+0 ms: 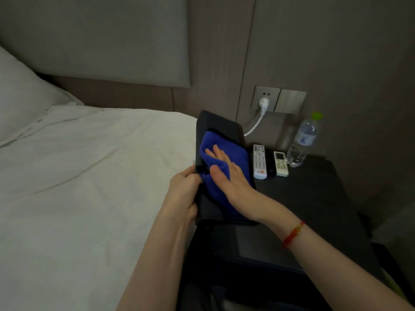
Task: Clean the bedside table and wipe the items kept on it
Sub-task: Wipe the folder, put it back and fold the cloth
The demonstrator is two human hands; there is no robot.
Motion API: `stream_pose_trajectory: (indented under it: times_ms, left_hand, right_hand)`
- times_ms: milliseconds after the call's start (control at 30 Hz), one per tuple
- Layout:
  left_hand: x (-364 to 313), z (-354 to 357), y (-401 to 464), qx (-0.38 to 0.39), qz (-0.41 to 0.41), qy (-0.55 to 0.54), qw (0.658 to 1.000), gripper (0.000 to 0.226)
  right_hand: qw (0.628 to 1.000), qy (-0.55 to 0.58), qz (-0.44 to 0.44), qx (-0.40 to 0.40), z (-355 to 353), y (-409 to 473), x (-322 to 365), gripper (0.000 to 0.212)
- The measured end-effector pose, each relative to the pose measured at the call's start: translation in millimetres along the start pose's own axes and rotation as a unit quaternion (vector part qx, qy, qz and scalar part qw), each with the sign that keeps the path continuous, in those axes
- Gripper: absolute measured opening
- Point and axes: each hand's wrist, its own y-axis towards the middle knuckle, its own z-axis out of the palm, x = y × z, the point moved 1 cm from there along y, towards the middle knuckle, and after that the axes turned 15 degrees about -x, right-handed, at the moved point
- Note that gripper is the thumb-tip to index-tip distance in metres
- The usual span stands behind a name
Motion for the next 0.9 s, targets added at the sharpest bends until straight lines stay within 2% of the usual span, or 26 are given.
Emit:
stream_pose_trajectory:
  times_ms: [67,133,300,533,667,733,800,833,900]
  left_hand:
    - [9,20,-7,0.016,-0.01,0.007,1.0,0.029]
    - [16,36,-13,0.024,-0.011,0.03,0.999,0.027]
    - [30,67,-28,0.082,-0.031,0.067,0.994,0.04]
    - [37,81,-31,0.112,-0.065,0.067,0.989,0.037]
    - [38,84,-29,0.109,-0.073,0.072,0.989,0.04]
    - [40,86,-29,0.105,-0.086,0.07,0.988,0.04]
    - [42,88,-29,0.103,-0.099,0.068,0.987,0.036]
    - [42,89,-30,0.103,-0.106,0.068,0.987,0.033]
    - [41,90,-30,0.106,-0.124,0.064,0.985,0.033]
  right_hand:
    - [0.998,-0.043,-0.027,-0.045,-15,4,-11,0.053]
    - [0.993,-0.067,-0.039,-0.086,-32,13,-22,0.049]
    - [0.974,-0.119,-0.031,-0.191,-82,34,-51,0.051]
    - [0.956,-0.093,0.048,-0.274,-114,31,-87,0.052]
    - [0.943,0.016,0.093,-0.318,-106,-3,-99,0.05]
    - [0.922,0.062,0.176,-0.338,-100,-15,-101,0.046]
    - [0.884,0.148,0.299,-0.326,-102,-25,-102,0.051]
    - [0.859,0.226,0.354,-0.294,-104,-27,-98,0.059]
    - [0.803,0.361,0.409,-0.24,-109,-27,-90,0.072]
